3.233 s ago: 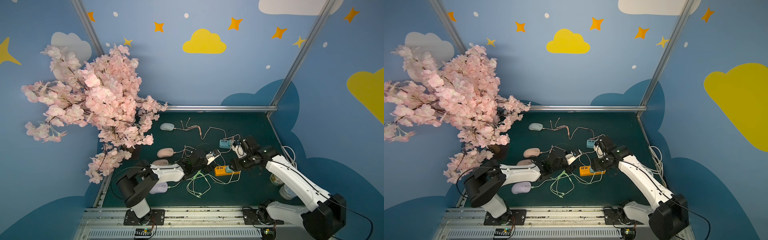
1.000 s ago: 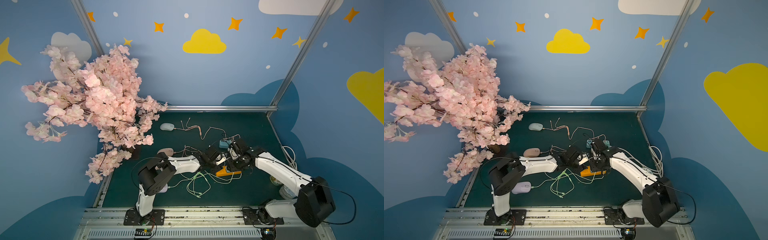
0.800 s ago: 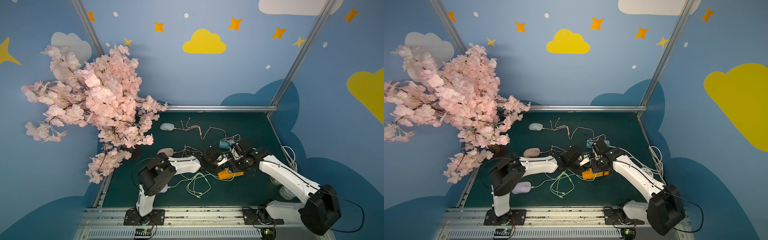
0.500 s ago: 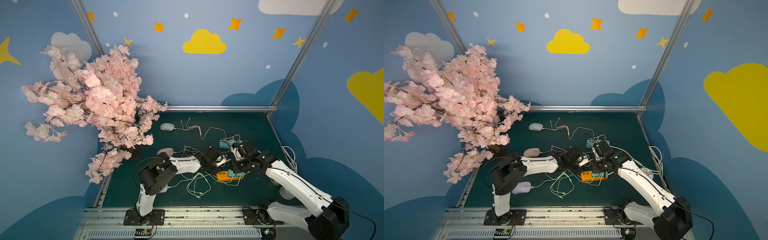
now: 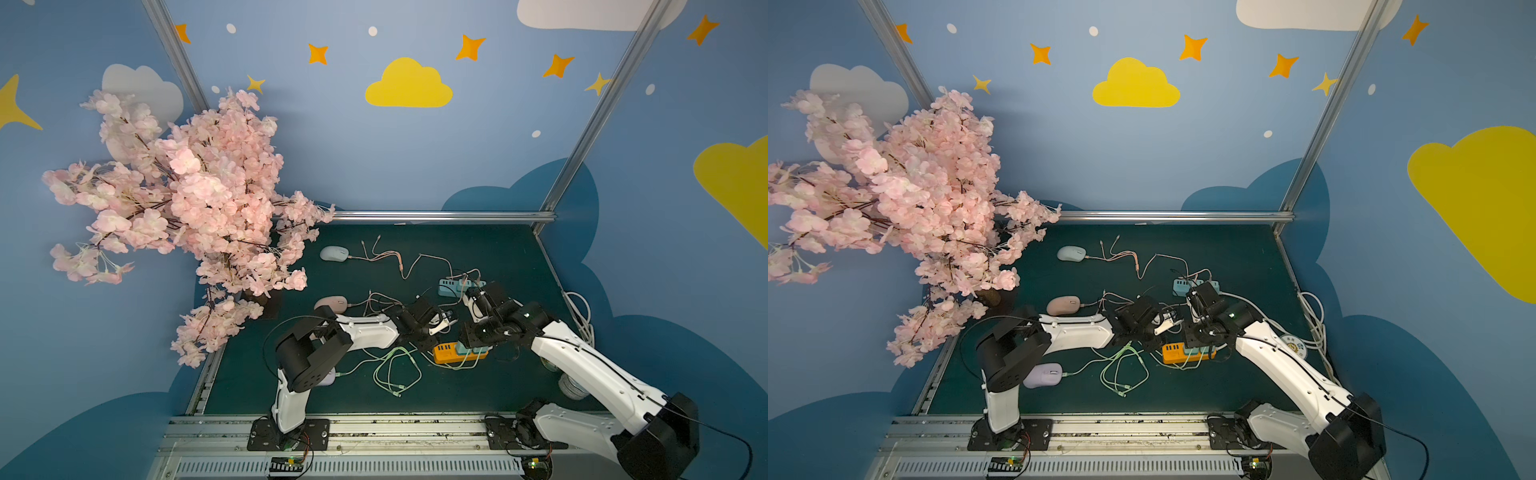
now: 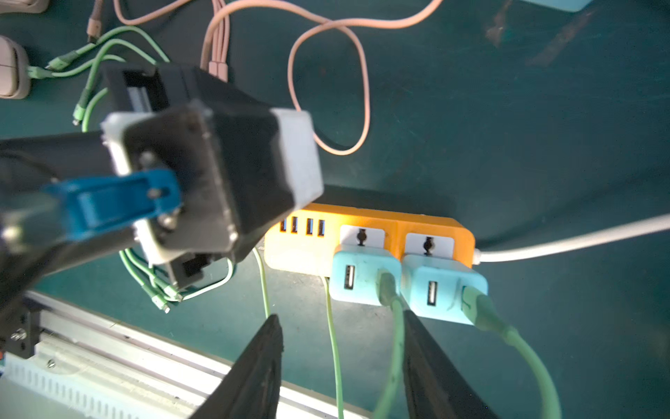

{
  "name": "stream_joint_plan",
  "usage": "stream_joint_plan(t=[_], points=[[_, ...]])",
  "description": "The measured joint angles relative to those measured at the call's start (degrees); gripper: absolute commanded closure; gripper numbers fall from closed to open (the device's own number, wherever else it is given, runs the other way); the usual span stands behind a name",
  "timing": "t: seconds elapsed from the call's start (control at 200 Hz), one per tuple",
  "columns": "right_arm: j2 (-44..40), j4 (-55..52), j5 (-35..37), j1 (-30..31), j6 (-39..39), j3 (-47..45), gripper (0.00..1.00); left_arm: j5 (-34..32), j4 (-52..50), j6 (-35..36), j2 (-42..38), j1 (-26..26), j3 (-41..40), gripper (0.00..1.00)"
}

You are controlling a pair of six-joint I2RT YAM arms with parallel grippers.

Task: Unplug the wireless mouse
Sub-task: Remove the plug from the socket.

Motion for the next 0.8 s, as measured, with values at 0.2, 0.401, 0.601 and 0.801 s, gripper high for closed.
stream_joint_plan(t=[0.2,0.401,0.601,0.801], points=[[-1.77,-0.42,1.22,0.04,-0.15,0.09,0.38,-0.15,1.25,0.04,-1.99,-0.76,-1.11,0.39],[3.67,0.00,0.35,0.04,-0.90,0.11,0.41,0.50,1.68,0.39,-2.49,-1.25,-1.11,0.39],[8.44,1.75,-0.83,0.04,-1.57,-0.26,0.48,2.49,0.52,1.07,-2.47,-1.49,-0.94,0.40],[8.17,3.02,-1.05,0.04,-1.40,-2.14,0.50,5.03,-3.19,1.92,-0.83,-1.36,2.21,0.40]])
